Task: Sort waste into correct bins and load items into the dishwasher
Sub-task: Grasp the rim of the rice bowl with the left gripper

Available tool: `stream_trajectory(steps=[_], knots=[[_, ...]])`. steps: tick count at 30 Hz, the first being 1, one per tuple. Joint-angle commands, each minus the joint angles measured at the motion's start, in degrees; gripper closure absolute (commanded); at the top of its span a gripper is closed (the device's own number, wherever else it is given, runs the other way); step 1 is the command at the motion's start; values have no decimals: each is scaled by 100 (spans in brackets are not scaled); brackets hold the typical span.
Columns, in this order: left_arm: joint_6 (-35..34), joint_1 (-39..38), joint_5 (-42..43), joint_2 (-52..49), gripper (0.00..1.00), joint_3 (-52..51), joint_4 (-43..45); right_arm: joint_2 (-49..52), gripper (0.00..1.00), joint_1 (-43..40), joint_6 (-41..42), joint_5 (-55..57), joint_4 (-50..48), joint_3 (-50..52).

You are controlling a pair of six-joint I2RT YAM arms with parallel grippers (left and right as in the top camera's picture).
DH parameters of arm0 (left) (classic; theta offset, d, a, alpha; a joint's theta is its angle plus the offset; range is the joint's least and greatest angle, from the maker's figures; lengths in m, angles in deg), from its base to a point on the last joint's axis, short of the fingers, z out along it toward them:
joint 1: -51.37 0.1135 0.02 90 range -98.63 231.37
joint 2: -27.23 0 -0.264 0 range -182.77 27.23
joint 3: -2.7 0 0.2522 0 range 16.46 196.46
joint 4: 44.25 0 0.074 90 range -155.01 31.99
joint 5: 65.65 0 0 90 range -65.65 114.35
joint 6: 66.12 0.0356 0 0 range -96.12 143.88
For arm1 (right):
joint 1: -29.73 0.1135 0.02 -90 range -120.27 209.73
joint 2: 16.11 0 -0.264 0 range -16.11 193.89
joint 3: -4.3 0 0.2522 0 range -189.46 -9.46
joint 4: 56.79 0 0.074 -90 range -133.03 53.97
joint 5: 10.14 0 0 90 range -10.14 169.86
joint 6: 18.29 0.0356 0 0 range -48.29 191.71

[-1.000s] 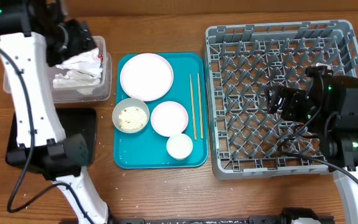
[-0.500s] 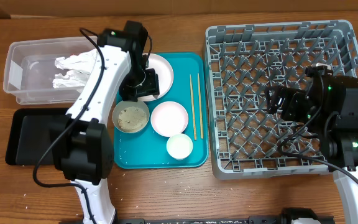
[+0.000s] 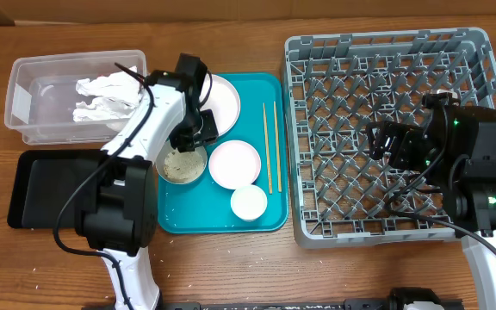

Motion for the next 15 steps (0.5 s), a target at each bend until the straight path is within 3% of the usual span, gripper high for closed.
stream_trajectory(steps=[1,10,15], knots=[[-63,7,-101,63,63,-262,140,-20,0,22,-46,-26,-31,-160],[-63,7,-87,63,95,-291,122,-20,0,22,-46,-28,-33,-160],[-59,11,-66,63,96,-251,9,-20,0,22,-46,-26,-35,-160]])
